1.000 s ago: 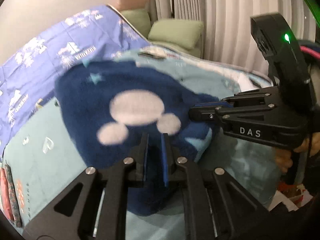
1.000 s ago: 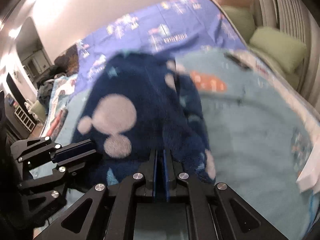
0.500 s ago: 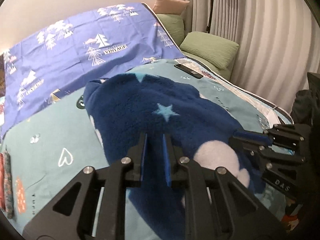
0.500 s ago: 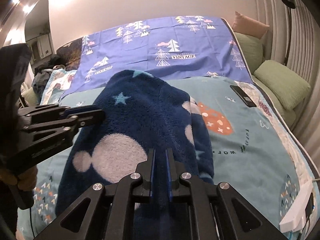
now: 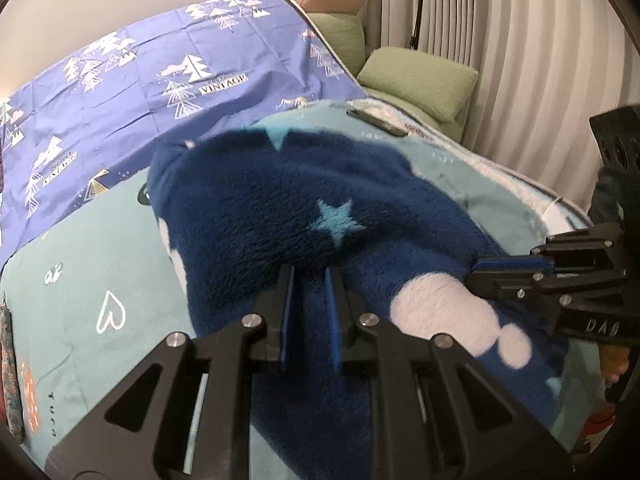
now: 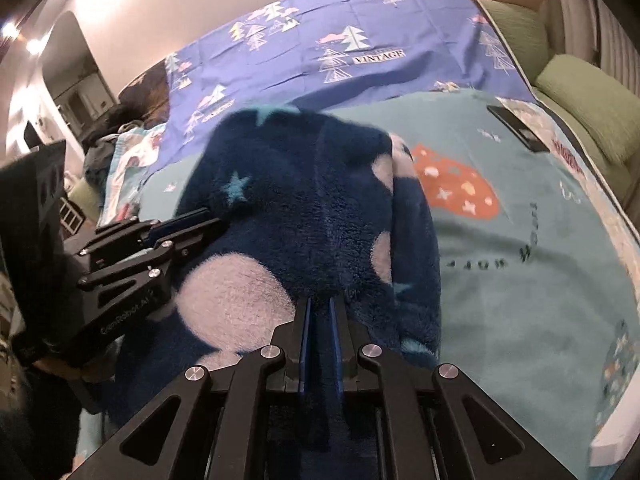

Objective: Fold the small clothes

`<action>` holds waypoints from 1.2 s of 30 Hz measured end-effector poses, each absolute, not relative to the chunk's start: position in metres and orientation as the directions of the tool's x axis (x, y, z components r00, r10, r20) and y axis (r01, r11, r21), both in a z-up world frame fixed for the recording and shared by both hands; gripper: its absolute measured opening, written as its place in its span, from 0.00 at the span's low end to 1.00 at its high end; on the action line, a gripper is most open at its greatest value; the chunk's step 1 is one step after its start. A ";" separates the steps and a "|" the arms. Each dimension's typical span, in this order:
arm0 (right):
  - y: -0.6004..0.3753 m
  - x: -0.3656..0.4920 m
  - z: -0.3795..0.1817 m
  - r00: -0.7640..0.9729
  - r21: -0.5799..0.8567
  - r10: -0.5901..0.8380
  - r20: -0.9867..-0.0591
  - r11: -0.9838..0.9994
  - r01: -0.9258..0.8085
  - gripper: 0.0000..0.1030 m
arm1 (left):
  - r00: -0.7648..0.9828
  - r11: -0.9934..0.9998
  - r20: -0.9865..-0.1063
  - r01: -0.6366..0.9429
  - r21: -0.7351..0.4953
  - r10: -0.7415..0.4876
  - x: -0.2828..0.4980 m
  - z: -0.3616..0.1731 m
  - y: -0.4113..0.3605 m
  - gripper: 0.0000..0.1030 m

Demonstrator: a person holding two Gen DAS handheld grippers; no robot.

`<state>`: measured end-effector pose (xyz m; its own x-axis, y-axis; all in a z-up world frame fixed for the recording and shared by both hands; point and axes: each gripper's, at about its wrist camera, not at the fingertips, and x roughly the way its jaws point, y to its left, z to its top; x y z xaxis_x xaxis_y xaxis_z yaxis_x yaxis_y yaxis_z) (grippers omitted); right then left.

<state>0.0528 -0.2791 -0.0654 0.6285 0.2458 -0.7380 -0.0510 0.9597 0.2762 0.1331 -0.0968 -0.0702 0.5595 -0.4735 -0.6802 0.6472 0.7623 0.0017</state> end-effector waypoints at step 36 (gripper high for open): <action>-0.303 0.147 -0.062 0.626 0.288 0.219 -0.749 0.958 0.008 0.20 | 0.545 0.813 -0.723 0.580 -0.040 -0.425 0.220 -0.071 -0.116 0.31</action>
